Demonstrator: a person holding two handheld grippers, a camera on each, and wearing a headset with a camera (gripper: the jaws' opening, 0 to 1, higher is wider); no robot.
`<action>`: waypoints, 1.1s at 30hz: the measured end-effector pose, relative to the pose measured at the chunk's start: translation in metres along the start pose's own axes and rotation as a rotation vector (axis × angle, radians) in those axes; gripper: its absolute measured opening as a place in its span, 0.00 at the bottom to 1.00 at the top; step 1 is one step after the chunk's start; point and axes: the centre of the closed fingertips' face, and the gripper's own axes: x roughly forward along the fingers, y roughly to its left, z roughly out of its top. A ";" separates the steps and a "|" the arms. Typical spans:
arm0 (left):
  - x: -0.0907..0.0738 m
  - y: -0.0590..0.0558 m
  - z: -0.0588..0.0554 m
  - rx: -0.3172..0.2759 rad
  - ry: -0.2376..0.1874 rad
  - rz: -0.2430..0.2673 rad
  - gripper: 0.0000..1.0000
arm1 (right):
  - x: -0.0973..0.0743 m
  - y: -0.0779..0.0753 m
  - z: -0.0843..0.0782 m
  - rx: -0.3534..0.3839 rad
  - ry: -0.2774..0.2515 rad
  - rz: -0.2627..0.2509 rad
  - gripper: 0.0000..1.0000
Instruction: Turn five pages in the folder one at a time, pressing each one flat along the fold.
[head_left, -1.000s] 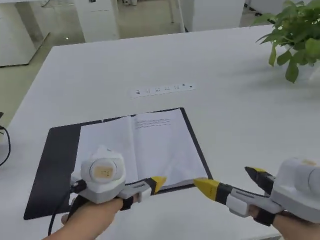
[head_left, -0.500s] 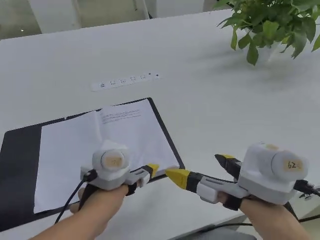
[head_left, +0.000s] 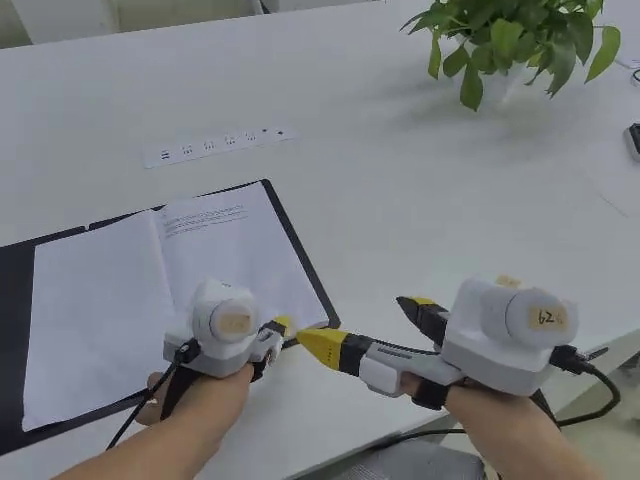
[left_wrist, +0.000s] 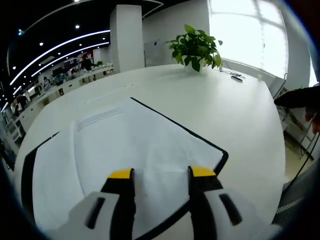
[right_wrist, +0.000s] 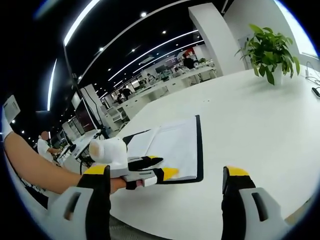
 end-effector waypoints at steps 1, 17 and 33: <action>0.000 -0.001 0.000 0.013 -0.014 0.009 0.33 | 0.000 0.000 -0.001 0.003 0.005 -0.001 0.93; -0.001 0.011 -0.003 -0.031 -0.040 0.033 0.22 | 0.012 0.003 -0.003 0.013 0.025 0.024 0.92; -0.001 0.030 -0.003 -0.087 -0.025 0.063 0.00 | 0.033 0.006 -0.008 -0.001 0.070 0.063 0.88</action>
